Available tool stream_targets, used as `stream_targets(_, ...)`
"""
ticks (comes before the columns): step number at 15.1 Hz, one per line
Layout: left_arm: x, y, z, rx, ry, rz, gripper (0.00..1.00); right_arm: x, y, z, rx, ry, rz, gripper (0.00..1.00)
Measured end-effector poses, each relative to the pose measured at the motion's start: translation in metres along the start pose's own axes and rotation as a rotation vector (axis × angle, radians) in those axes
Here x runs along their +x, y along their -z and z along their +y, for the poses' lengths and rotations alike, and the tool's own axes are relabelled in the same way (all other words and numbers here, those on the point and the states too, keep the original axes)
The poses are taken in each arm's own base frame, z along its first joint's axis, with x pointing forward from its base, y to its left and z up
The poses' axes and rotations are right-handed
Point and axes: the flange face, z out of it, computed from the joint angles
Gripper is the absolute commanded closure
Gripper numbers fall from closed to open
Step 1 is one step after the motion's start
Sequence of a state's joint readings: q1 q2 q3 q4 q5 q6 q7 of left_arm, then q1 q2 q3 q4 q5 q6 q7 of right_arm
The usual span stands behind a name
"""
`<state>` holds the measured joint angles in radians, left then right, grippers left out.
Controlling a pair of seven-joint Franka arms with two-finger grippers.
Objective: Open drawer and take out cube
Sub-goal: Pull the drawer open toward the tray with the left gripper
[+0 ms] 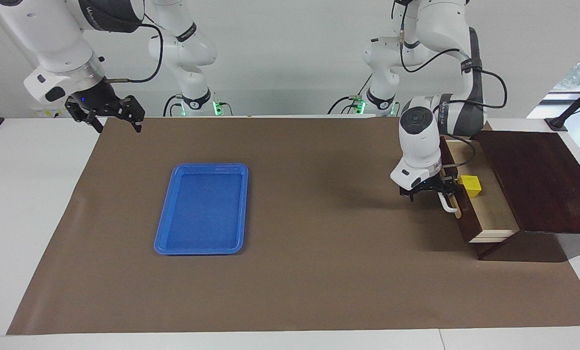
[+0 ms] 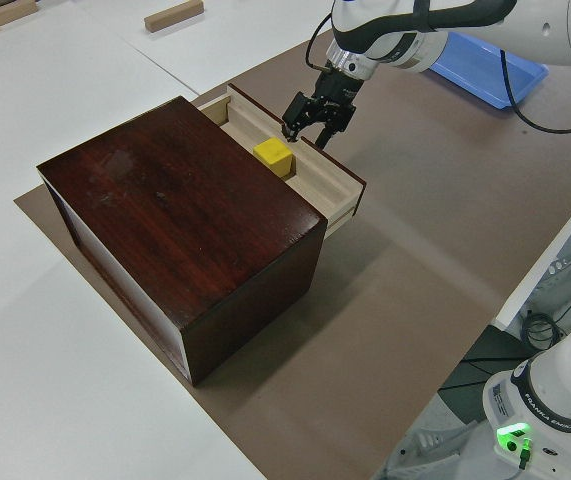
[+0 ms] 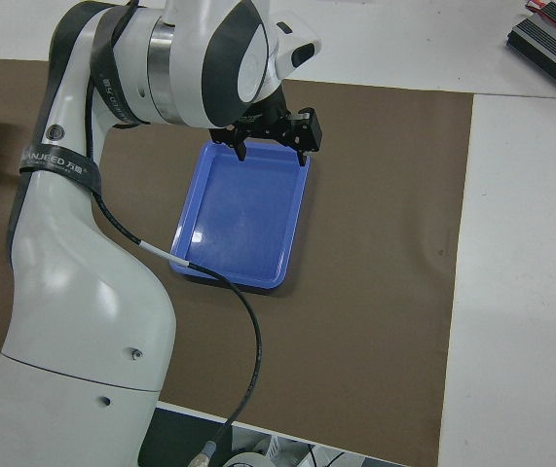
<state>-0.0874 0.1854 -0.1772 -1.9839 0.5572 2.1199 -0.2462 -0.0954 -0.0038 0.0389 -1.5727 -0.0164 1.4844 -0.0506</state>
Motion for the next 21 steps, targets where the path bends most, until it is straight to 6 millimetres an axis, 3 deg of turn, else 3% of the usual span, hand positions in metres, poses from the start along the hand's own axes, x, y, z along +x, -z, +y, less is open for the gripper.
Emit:
stream_targets(8,0.001,0.008,0.007,-0.002,-0.006,-0.008,0.00,0.000,0.000,0.000,0.000,0.000,0.000,0.00)
stream_targets(10,0.004,0.023,0.006,-0.016,0.016,-0.035,0.00,0.000,0.000,0.000,0.000,0.000,0.000,0.00)
stream_targets(14,0.011,0.078,-0.001,-0.070,0.070,-0.068,0.00,0.000,0.000,0.000,0.000,0.000,0.000,0.00)
stream_targets(17,0.010,0.117,-0.021,-0.140,0.139,-0.073,0.00,0.000,0.000,0.000,0.000,0.000,0.000,0.00)
stream_targets(21,-0.011,0.145,-0.075,-0.193,0.254,-0.078,0.00,0.000,0.000,0.000,0.000,0.000,0.000,0.00)
